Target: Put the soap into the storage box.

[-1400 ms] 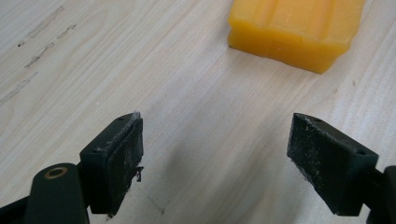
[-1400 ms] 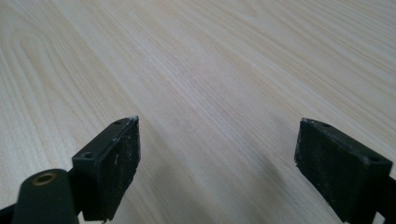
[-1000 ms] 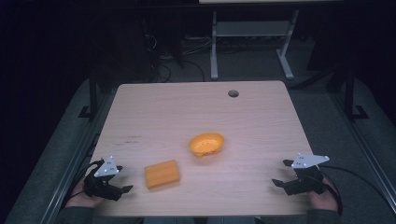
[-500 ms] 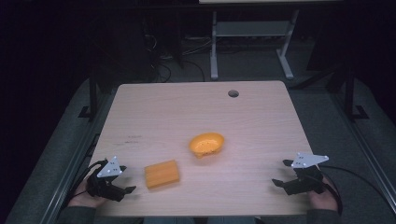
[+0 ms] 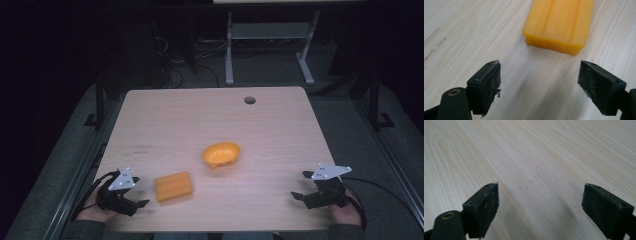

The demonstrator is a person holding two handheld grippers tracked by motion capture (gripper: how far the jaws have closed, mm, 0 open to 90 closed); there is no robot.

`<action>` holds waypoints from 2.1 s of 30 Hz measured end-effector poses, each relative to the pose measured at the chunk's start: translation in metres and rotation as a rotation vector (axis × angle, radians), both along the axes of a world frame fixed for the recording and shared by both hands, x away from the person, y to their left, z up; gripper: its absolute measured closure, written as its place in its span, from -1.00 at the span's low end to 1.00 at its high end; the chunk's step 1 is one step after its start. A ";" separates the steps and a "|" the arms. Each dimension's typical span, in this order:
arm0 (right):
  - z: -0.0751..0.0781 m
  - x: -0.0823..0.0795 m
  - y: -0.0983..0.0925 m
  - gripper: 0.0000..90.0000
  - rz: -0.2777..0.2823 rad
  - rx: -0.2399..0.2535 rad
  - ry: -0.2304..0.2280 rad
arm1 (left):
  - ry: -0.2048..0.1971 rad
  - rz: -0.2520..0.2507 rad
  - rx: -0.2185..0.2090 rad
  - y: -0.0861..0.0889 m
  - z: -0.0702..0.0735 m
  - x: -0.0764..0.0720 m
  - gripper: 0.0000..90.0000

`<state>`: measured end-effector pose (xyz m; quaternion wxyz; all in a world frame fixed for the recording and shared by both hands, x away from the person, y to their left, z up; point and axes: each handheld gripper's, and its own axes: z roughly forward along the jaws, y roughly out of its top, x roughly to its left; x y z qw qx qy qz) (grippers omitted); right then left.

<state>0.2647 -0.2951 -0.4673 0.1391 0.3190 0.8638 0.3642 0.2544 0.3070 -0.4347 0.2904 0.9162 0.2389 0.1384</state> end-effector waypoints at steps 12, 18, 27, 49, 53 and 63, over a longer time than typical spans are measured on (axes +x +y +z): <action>0.001 0.000 -0.001 -0.70 0.002 0.006 -0.006 | -0.009 -0.022 0.019 -0.009 0.003 0.001 -0.61; 0.000 -0.001 0.000 -0.70 0.003 0.008 -0.001 | -0.014 -0.025 0.021 -0.008 0.007 0.002 -0.61; 0.000 -0.002 0.001 -0.70 -0.001 0.015 -0.003 | -0.018 -0.055 0.040 -0.017 0.014 0.006 -0.63; 0.002 -0.003 0.002 -0.70 0.009 0.018 -0.018 | -0.019 -0.148 0.060 -0.057 0.020 0.020 -0.63; 0.002 -0.003 0.003 -0.70 0.010 0.019 -0.014 | -0.011 -0.167 0.067 -0.064 0.020 0.023 -0.63; 0.001 -0.001 0.004 -0.70 0.024 0.010 -0.009 | 0.004 -0.207 0.102 -0.081 0.017 0.031 -0.62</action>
